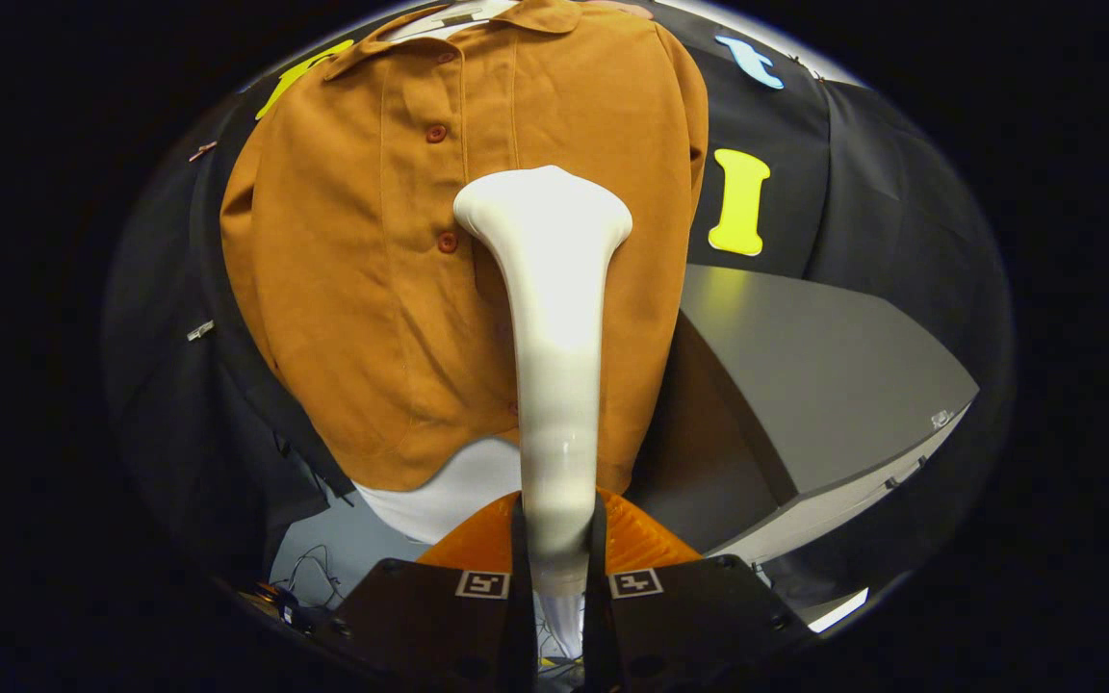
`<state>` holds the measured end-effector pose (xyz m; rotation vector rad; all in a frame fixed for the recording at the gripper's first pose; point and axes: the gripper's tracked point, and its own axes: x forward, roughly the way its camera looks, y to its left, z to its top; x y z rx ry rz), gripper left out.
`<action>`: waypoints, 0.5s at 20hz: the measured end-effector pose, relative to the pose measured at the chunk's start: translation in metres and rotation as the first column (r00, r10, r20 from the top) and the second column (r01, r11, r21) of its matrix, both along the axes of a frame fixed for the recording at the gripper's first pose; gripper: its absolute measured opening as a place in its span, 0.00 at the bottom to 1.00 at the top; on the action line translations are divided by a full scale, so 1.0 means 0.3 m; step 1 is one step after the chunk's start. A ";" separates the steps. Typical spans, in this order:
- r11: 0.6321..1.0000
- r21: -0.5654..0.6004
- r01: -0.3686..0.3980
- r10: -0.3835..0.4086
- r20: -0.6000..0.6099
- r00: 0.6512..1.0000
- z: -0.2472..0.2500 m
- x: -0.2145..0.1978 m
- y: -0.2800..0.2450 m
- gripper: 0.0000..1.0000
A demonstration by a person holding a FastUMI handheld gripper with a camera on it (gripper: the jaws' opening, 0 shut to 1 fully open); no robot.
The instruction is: Iron the clothes twice with a garment steamer, once on the left side and once on the right side.
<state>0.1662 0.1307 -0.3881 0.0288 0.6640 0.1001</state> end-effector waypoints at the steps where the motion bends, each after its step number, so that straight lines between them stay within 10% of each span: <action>1: 1.000 0.003 -0.004 0.004 -0.016 1.000 -0.013 -0.014 0.000 0.23; 10: 1.000 0.012 -0.020 0.020 0.009 1.000 0.010 -0.149 -0.024 0.22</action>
